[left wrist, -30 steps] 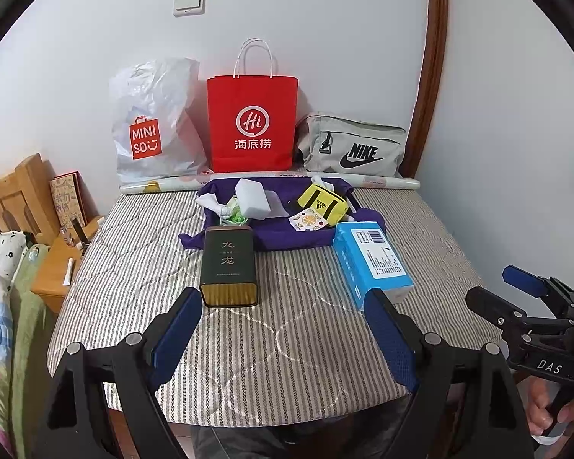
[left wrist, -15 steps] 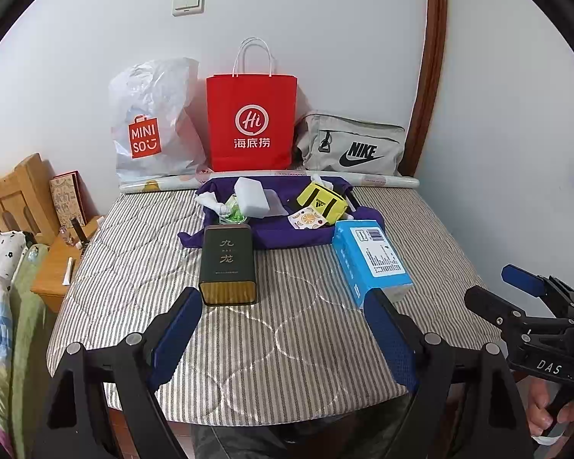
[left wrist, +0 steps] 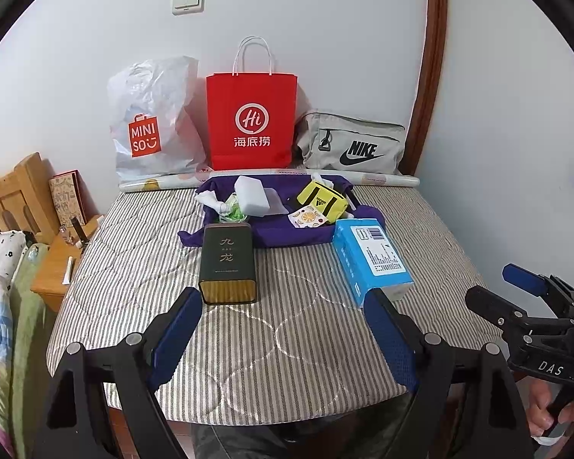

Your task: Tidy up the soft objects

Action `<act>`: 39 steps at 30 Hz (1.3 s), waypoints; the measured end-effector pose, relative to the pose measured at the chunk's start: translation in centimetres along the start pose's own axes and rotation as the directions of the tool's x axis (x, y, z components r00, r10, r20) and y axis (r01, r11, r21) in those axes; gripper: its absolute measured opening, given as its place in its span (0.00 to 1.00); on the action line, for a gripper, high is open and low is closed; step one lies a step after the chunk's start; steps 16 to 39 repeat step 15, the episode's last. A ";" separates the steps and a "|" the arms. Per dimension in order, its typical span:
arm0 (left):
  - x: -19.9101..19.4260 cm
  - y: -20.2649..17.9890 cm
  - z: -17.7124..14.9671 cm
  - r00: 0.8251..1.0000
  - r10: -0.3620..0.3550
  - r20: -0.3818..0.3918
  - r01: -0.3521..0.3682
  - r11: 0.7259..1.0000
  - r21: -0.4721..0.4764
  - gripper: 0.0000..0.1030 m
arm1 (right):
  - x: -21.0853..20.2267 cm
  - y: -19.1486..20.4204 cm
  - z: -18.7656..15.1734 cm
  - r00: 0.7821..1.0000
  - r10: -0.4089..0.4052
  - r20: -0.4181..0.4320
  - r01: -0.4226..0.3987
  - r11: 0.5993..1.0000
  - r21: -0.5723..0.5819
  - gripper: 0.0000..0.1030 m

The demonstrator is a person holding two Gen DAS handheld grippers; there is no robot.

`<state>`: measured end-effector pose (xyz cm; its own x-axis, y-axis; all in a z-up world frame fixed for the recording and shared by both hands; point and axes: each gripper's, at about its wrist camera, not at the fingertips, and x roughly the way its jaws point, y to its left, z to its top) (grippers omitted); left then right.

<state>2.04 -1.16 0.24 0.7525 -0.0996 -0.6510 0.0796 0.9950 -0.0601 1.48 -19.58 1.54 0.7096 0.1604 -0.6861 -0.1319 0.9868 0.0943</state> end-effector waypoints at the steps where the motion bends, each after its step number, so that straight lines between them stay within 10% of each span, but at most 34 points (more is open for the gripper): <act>1: 0.0 0.0 -0.1 1.000 0.001 0.000 -0.001 1.000 -0.001 0.83 | 0.0 0.0 0.0 1.000 0.001 0.000 -0.001 1.000 -0.001 0.89; 39: 0.5 0.2 0.5 1.000 -0.011 0.000 0.011 1.000 -0.007 0.83 | 0.5 0.3 -0.1 1.000 0.003 -0.006 -0.003 1.000 -0.002 0.89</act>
